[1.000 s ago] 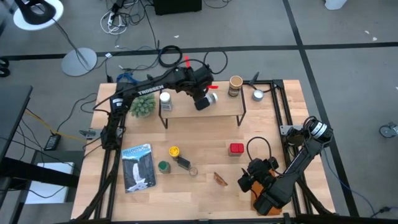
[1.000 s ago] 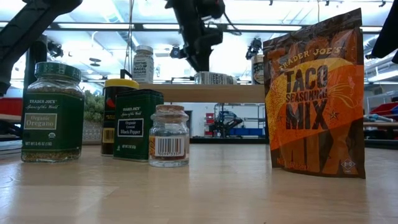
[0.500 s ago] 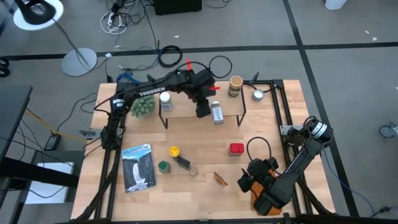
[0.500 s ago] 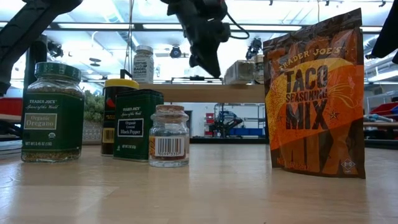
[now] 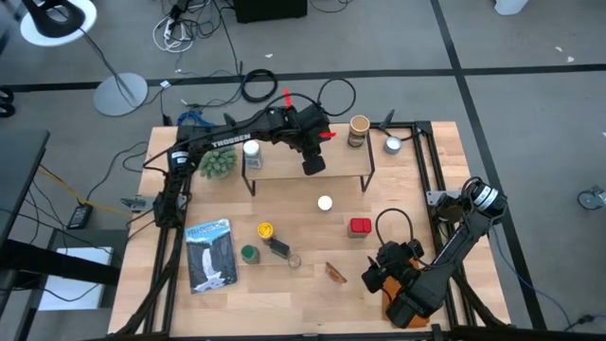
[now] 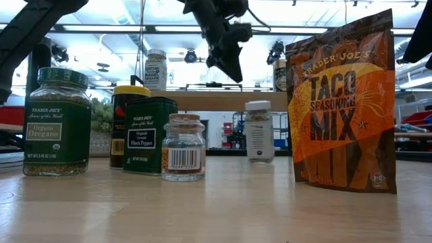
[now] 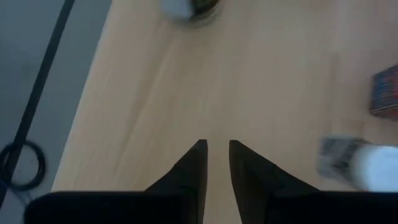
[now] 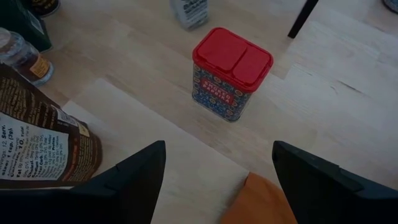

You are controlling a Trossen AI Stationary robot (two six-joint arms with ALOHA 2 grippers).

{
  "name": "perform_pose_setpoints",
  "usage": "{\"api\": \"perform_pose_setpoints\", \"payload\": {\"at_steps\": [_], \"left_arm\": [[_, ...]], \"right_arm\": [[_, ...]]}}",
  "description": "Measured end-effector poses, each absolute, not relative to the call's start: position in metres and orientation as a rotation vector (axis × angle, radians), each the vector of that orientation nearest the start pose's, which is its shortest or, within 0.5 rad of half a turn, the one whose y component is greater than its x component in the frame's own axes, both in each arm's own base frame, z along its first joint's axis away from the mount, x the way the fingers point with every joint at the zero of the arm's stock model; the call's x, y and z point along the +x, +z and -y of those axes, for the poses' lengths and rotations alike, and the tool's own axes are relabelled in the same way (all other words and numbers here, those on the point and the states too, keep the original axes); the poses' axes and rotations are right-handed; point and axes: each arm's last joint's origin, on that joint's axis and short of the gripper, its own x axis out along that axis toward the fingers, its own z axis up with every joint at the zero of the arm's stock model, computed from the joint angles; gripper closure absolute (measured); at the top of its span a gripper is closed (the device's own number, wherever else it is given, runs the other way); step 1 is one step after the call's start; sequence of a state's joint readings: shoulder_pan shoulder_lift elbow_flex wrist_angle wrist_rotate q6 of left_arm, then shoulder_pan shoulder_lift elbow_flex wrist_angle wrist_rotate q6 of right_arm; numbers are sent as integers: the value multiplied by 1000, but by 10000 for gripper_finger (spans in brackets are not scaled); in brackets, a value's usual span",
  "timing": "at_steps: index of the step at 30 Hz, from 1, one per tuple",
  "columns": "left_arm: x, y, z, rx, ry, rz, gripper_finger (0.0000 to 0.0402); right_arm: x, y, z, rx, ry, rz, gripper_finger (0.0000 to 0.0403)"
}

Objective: Shelf spices
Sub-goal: Put the white seasoning bottle on the shelf aligned with the other white seasoning bottle

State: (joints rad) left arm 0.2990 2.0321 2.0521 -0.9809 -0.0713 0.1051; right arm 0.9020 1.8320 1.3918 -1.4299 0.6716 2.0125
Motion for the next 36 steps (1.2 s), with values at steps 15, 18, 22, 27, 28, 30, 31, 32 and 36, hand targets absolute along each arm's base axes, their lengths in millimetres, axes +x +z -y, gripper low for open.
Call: {"api": "perform_pose_setpoints", "payload": {"at_steps": [15,18,22,27,28,30,31,32,36], "left_arm": [[355,449,-32,164,105,-438,332],[334,450,-14,171,69,-364,332],[309,430,7,162,75,-279,332],[274,396,30,139,85,-168,332],[267,389,34,131,85,-153,332],[254,374,41,123,66,-128,332],[247,367,44,109,60,-115,332],[241,360,46,95,53,-97,332],[221,329,52,47,61,-71,332]], "right_arm": [[205,222,-231,415,-952,-774,110],[206,222,-231,410,-946,-757,110],[206,223,-231,399,-933,-732,110],[209,222,-233,373,-895,-734,110],[210,222,-232,363,-892,-739,110],[212,222,-231,329,-881,-756,110],[213,222,-230,303,-872,-769,110],[214,222,-228,275,-864,-782,110],[221,222,-222,214,-856,-815,110]]}}
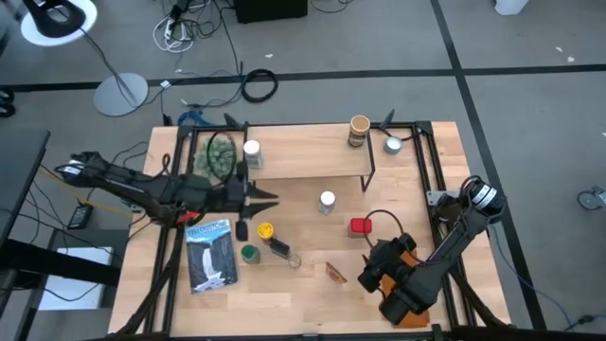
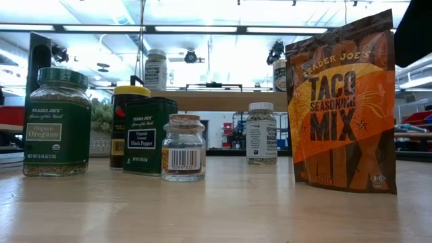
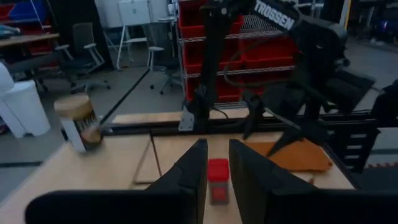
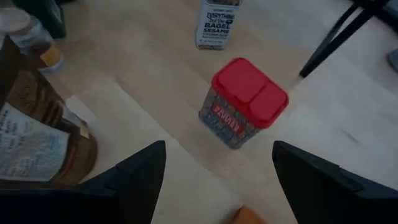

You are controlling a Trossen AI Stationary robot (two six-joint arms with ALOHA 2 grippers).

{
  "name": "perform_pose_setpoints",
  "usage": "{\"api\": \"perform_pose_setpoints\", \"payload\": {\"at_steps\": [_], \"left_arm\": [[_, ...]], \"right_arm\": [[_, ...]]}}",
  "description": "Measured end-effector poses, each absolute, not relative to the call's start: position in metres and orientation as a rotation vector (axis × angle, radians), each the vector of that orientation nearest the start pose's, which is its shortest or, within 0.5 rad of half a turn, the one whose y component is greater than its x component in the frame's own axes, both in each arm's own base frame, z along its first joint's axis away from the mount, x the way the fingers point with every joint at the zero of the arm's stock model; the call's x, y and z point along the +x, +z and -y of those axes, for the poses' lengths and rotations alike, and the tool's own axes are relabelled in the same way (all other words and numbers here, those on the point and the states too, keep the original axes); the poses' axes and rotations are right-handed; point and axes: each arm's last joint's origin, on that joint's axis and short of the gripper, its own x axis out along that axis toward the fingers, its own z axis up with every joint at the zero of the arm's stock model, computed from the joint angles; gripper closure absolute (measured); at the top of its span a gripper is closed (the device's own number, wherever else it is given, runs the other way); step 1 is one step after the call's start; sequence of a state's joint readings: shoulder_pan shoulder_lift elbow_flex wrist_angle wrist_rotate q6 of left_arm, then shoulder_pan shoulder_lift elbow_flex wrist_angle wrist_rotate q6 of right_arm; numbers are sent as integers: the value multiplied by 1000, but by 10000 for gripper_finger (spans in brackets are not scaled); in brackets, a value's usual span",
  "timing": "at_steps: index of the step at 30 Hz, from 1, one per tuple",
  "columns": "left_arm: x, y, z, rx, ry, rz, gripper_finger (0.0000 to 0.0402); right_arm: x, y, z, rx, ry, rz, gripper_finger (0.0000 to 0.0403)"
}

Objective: Shelf spices
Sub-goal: Put the white seasoning bottle on the shelf aligned with the other white seasoning bottle

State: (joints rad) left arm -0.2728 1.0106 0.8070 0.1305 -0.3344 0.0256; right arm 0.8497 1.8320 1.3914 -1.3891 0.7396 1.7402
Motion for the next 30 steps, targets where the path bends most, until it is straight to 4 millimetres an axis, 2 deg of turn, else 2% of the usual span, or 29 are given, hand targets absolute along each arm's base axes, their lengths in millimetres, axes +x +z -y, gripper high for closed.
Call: {"api": "perform_pose_setpoints", "payload": {"at_steps": [4,8,12,17,20,25,30], "left_arm": [[205,301,54,19,64,-27,332],[194,278,54,-4,47,15,332],[186,257,52,-43,44,4,332],[182,236,51,-99,41,-41,332],[180,229,52,-119,31,-45,332],[179,229,54,-123,15,-36,332],[178,229,58,-122,-4,-39,332]], "right_arm": [[232,223,-211,168,-869,-848,110],[248,233,-199,116,-840,-942,110],[268,255,-183,10,-722,-1063,110],[288,284,-153,-69,-551,-1180,110],[298,298,-131,-90,-466,-1205,110],[312,315,-95,-75,-279,-1187,110],[324,321,-65,-148,-116,-1178,110]]}}
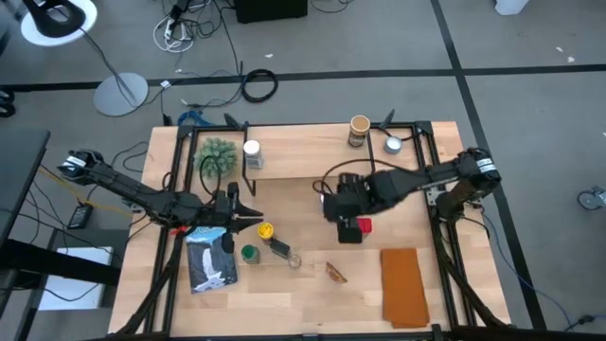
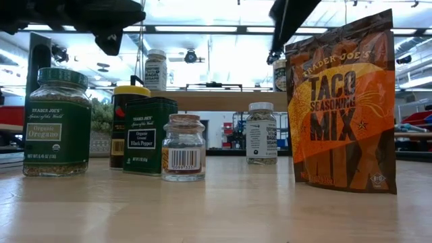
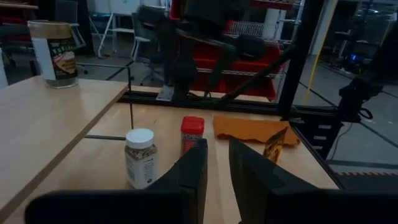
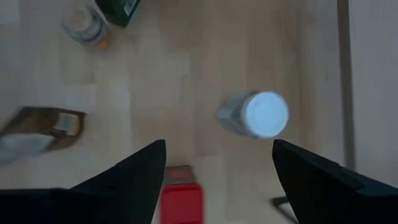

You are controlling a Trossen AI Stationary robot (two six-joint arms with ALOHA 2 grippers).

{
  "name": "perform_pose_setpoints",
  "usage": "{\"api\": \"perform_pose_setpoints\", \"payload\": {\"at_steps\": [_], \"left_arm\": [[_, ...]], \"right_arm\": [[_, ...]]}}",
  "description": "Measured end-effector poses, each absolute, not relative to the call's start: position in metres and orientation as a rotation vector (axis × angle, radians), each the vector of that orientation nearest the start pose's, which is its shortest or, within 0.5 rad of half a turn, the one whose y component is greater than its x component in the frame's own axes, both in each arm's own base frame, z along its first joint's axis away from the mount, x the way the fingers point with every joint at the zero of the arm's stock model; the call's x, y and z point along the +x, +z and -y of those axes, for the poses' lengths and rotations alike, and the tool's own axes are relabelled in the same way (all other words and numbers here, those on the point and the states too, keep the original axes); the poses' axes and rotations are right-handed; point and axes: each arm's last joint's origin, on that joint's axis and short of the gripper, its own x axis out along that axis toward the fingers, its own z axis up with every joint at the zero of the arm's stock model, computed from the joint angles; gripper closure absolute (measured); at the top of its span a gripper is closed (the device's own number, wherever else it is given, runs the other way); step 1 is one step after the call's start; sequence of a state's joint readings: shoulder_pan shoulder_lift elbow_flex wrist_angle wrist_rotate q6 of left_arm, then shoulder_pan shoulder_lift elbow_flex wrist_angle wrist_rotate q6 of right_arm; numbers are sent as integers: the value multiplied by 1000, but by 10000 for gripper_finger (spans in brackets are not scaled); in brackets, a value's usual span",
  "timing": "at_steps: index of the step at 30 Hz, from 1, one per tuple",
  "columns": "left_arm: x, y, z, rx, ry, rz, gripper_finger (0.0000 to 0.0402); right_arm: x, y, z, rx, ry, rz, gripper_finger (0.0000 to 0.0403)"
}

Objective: Shelf spices
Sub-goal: Put the white seasoning bottle on the shelf aligned with the other white seasoning bottle

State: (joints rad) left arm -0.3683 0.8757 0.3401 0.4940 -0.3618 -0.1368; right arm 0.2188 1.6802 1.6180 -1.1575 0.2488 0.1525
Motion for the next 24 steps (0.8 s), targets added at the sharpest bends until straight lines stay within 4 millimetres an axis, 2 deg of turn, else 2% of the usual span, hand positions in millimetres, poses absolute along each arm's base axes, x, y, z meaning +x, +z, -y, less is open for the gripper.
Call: {"api": "perform_pose_setpoints", "payload": {"at_steps": [9,12,18,24], "left_arm": [[177,224,60,-147,-22,-90,332],[177,223,61,-150,-28,-102,332],[176,222,64,-150,-49,-105,332],[175,223,66,-172,-57,-103,332]], "right_arm": [[329,320,-41,-412,69,-1197,110],[334,316,-35,-373,145,-1197,110],[351,294,-31,-356,145,-1240,110],[356,290,-31,-369,128,-1232,110]]}}
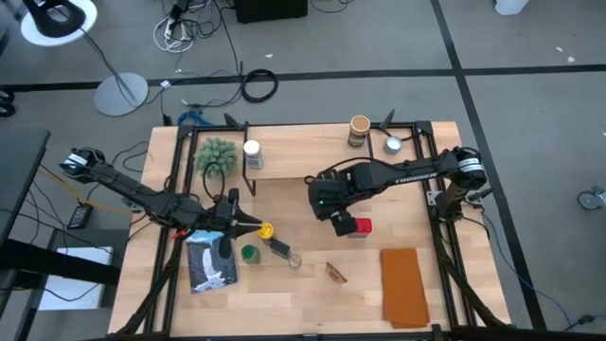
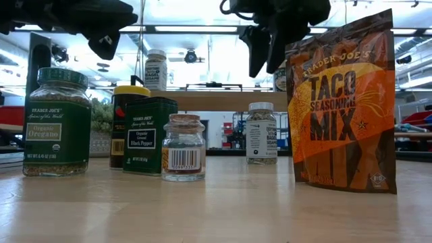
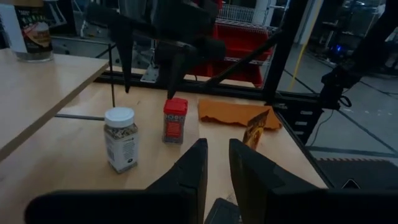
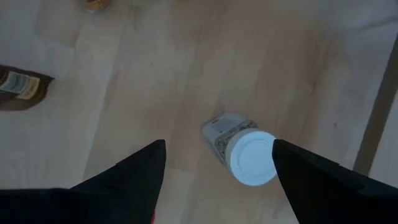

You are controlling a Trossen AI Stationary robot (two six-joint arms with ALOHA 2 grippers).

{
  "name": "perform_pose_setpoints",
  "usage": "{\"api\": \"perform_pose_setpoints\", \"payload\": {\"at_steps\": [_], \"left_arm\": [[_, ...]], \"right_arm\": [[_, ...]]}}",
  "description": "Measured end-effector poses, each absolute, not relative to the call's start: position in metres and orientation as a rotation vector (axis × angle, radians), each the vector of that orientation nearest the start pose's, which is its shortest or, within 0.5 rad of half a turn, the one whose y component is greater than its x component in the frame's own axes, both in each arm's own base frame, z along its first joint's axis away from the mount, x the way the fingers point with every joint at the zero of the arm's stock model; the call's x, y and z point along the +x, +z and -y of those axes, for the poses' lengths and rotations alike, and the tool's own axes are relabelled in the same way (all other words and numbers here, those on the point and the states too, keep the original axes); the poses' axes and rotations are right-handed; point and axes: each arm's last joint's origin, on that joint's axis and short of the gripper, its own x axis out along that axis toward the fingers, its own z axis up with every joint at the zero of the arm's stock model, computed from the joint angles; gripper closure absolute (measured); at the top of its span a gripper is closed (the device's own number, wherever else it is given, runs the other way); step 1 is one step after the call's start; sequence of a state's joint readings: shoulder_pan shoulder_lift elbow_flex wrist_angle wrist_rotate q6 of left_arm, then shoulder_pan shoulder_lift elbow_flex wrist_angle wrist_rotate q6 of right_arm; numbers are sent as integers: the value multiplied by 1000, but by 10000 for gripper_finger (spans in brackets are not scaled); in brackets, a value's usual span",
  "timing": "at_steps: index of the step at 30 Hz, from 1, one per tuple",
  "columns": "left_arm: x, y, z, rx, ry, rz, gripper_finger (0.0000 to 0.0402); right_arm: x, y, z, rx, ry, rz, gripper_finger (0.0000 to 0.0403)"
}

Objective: Shelf spices
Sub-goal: Put the white seasoning bottle on the shelf aligned with the other white seasoning bottle

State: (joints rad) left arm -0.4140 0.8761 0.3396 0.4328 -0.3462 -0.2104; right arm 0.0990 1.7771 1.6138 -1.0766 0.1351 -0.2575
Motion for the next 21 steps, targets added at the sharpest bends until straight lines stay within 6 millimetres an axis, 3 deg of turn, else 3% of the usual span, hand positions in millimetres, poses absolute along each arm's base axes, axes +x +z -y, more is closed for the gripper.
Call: {"api": "perform_pose_setpoints", "payload": {"at_steps": [7,16,21], "left_arm": [[175,222,66,-178,-57,-108,332],[175,222,66,-174,-56,-112,332],[175,221,66,-173,-55,-117,332]], "right_arm": [[356,291,-30,-406,119,-1224,95],[360,292,-20,-414,107,-1202,11],[361,292,-15,-281,0,-1195,21]]}}
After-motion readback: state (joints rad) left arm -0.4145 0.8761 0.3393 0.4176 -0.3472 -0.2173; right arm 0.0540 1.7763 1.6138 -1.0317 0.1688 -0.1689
